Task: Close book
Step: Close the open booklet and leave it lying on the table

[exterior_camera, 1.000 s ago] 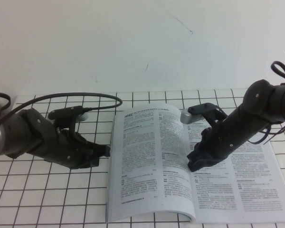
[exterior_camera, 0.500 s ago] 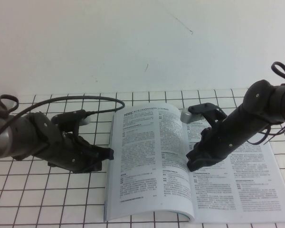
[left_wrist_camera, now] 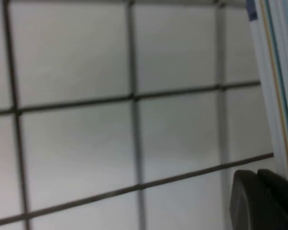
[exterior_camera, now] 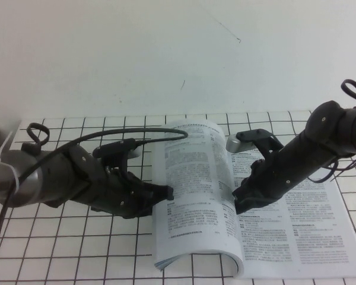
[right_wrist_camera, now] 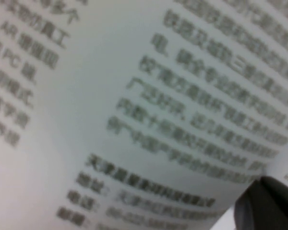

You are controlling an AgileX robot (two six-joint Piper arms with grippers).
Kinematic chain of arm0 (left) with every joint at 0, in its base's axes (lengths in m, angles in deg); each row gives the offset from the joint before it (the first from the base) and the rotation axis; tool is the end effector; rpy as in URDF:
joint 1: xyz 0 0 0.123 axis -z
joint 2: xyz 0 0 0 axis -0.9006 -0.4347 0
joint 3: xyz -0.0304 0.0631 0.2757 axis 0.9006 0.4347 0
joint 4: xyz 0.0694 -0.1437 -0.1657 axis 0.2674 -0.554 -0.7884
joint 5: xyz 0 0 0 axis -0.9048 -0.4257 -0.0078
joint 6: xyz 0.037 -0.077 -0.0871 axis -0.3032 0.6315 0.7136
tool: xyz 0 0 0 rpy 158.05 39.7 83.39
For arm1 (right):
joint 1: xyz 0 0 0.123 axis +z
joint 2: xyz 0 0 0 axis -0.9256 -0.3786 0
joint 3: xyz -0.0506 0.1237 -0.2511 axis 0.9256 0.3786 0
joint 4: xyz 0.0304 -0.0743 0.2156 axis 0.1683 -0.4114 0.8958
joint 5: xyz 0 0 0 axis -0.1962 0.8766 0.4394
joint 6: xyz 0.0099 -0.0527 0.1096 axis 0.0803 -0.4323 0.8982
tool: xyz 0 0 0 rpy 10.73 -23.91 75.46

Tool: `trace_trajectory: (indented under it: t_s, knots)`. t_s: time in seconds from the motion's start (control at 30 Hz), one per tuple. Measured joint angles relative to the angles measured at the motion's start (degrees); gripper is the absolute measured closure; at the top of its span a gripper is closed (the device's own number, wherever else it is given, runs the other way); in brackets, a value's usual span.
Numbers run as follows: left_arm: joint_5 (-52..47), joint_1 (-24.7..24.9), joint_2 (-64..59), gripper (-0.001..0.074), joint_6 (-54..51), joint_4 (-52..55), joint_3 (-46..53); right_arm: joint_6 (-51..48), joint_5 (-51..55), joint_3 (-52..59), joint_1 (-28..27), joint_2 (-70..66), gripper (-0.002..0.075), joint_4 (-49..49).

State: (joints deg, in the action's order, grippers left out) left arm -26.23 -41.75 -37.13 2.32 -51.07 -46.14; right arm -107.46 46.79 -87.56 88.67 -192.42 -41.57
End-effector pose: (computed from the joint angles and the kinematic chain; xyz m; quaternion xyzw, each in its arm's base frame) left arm 0.3206 -0.1670 0.1488 -0.0018 0.9486 -0.2361 0.2108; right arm 0.3549 0.1912 0.0996 -0.2862 0.9254 0.2265 0.1020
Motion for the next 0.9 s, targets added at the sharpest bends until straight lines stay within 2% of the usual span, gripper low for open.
trace_trajectory:
  t_s: [0.2, 0.37, 0.47, 0.63, 0.8, 0.9]
  knots:
    - [-0.58, 0.00, 4.30, 0.0738, -13.27, -17.78, 0.00, -1.39, 0.00, 0.22, -0.14, -0.26, 0.0727, 2.10]
    - [-5.30, 0.00, 5.64, 0.0738, -28.04, -34.70, 0.00, -1.53, -0.21, 0.30, -0.14, -0.19, 0.0727, 2.58]
    - [-7.84, 0.10, 5.64, 0.0738, -33.84, -41.06, 0.00, -0.81, -0.65, 0.43, -0.02, 0.88, 0.0727, 2.01]
    - [-8.82, 0.32, 5.64, 0.0738, -37.23, -46.02, 0.00, 4.06, -1.81, 1.05, 0.91, 3.39, 0.0728, -4.94]
    - [-11.79, 0.32, 5.64, 0.0738, -40.52, -46.86, 0.00, 11.41, 0.08, 2.02, 1.24, 7.22, 0.0728, -18.66]
    - [-14.25, 0.43, 5.64, 0.0738, -41.28, -46.86, -0.11, 13.70, 0.93, 2.25, 1.00, 10.67, 0.0729, -23.42]
